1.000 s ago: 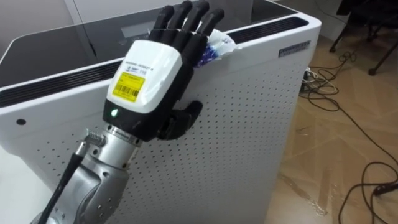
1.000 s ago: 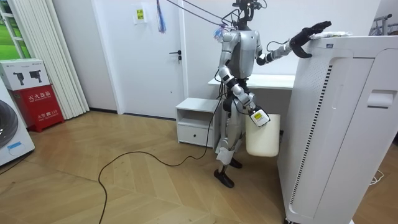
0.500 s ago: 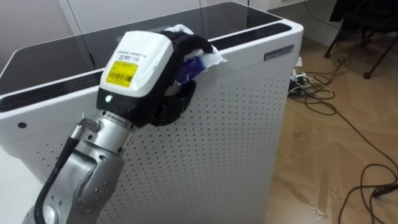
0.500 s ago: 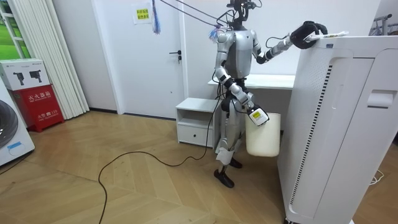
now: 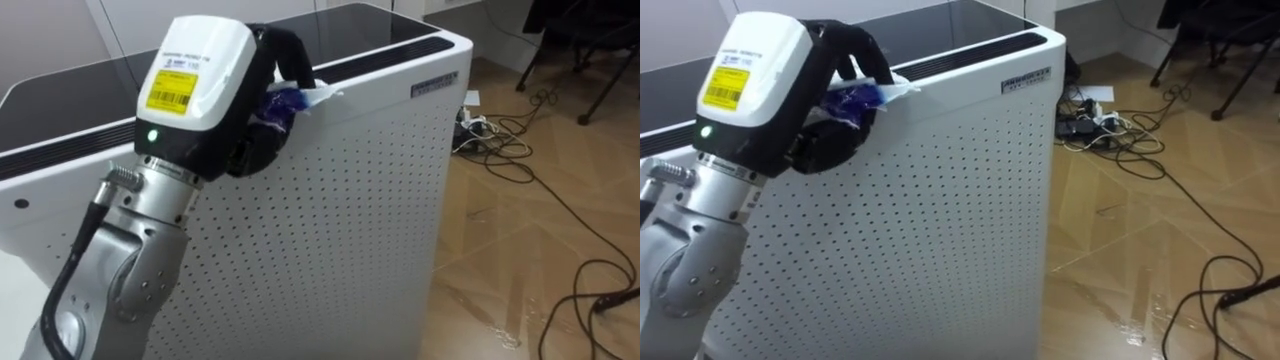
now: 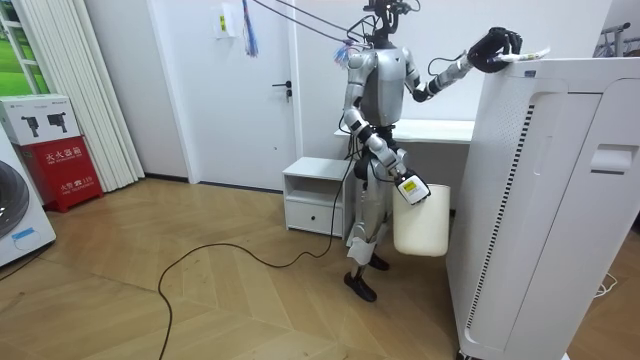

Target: Pick garbage

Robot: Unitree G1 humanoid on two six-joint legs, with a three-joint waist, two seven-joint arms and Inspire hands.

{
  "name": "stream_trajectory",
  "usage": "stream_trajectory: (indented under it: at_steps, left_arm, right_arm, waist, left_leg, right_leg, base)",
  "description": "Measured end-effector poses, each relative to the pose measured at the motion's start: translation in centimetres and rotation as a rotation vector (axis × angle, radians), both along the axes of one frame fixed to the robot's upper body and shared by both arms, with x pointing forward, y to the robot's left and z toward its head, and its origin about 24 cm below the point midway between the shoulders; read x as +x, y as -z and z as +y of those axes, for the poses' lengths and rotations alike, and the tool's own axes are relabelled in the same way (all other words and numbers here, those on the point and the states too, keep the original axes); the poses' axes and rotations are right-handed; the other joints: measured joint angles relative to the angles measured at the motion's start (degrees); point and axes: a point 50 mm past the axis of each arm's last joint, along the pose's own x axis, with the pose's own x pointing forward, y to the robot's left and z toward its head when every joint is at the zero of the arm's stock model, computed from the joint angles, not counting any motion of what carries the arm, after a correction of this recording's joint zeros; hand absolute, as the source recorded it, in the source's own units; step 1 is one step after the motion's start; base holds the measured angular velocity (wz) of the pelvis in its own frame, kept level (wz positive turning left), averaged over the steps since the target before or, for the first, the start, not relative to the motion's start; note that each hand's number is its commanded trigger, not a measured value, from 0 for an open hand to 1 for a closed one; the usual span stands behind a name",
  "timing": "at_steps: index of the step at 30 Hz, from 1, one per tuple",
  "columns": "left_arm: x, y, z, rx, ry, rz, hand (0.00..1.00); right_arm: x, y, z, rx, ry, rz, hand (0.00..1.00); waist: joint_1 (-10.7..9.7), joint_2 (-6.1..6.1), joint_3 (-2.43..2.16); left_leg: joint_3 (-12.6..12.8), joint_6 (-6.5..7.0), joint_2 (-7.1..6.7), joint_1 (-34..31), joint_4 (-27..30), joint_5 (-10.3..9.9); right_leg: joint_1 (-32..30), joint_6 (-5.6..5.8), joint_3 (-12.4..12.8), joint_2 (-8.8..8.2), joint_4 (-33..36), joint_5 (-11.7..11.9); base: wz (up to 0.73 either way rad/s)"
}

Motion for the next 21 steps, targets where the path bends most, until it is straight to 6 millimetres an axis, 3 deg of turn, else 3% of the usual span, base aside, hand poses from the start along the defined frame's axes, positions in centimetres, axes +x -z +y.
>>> stream_trajectory:
  at_steps: [6,11,14,17,21]
  left_arm:
    - [-0.6,-0.5,0.1,-0.035,0.022,-0.019,1.0]
    - [-2.0,-1.7,-0.2,-0.233,0.207,0.032,1.0]
    - [-2.7,-2.0,-1.0,-0.335,0.359,0.092,1.0]
    - [-3.0,-1.6,-2.3,-0.469,0.58,0.247,1.0]
    - [-3.9,1.5,-5.2,-0.55,0.867,0.589,1.0]
  right_arm:
    - [0.3,-0.4,0.4,0.016,-0.026,-0.017,1.0]
    - [0.3,-0.4,0.5,0.017,-0.044,-0.021,1.0]
    - [0.3,-0.4,1.0,0.039,-0.056,-0.023,1.0]
    - [0.1,-0.1,1.3,0.047,-0.056,-0.012,1.0]
    - [-0.2,0.3,2.1,0.061,-0.054,-0.001,1.0]
  waist:
    - [0.18,0.13,0.24]
    - [0.21,-0.11,0.01]
    - [0.24,-1.09,-0.18]
    - [-0.13,-1.97,-0.26]
    - [-1.41,-2.01,-0.18]
  left_leg:
    - [-0.1,-0.01,0.05,-0.16,-0.3,-0.01]
    - [-0.52,-0.02,-0.08,-1.14,0.14,-0.01]
    - [-0.48,-0.02,-0.15,-1.12,0.22,-0.01]
    - [-0.9,-0.01,-0.26,-0.86,0.24,-0.01]
    - [-0.96,-0.01,-0.2,-0.95,0.35,-0.01]
  right_leg:
    - [-0.33,-0.12,-0.13,0.07,-0.03,-0.12]
    - [-1.01,-0.06,-0.93,-0.34,-0.15,-0.25]
    - [-0.85,0.01,-1.28,-0.57,-0.18,-0.42]
    - [-0.23,0.07,-1.59,-0.76,-0.34,-0.45]
    - [0.0,0.12,-1.66,-0.99,-0.34,-0.36]
  base:
    - [0.0]
    - [0.09]
    - [0.02]
    - [0.06]
    - [0.01]
